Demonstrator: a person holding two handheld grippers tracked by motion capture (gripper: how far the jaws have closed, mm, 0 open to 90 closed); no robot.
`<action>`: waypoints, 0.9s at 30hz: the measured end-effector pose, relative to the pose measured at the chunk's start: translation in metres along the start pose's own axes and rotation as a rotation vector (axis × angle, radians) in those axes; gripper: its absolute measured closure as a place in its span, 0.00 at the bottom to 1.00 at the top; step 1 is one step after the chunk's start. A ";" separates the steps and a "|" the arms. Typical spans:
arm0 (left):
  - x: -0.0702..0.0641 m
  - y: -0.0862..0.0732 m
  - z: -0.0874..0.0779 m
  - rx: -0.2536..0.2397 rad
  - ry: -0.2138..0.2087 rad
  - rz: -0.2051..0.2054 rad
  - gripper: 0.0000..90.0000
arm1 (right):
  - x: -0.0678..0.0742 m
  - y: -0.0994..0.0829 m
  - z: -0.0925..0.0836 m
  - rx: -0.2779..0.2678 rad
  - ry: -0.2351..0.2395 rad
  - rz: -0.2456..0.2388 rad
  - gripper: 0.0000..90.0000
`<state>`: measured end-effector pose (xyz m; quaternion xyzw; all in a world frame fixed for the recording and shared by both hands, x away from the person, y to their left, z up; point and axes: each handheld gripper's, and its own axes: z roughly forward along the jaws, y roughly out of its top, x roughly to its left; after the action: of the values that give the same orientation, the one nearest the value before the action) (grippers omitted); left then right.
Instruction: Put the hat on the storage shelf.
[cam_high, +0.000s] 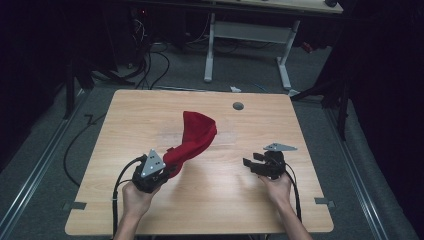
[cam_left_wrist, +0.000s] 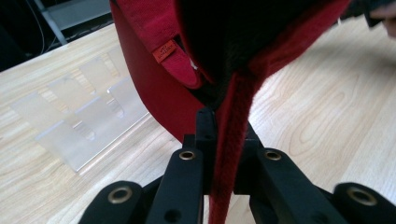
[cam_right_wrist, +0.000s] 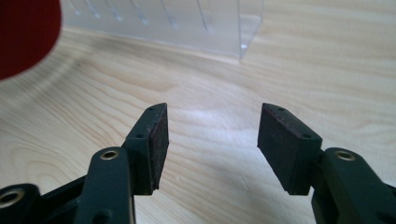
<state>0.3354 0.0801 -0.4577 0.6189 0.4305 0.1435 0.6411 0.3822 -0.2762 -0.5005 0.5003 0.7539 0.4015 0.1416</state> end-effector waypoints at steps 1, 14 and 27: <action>0.001 0.001 0.000 -0.005 -0.004 -0.010 0.94 | -0.001 -0.003 0.002 0.003 -0.014 -0.004 0.48; 0.014 0.015 -0.001 -0.052 0.004 -0.109 0.94 | -0.007 -0.024 0.016 0.037 -0.153 -0.050 0.45; 0.030 0.029 -0.004 -0.107 -0.010 -0.208 0.94 | 0.000 -0.024 0.019 0.046 -0.198 -0.101 0.42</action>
<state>0.3607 0.1097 -0.4414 0.5367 0.4808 0.0958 0.6867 0.3787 -0.2717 -0.5310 0.5022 0.7694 0.3251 0.2240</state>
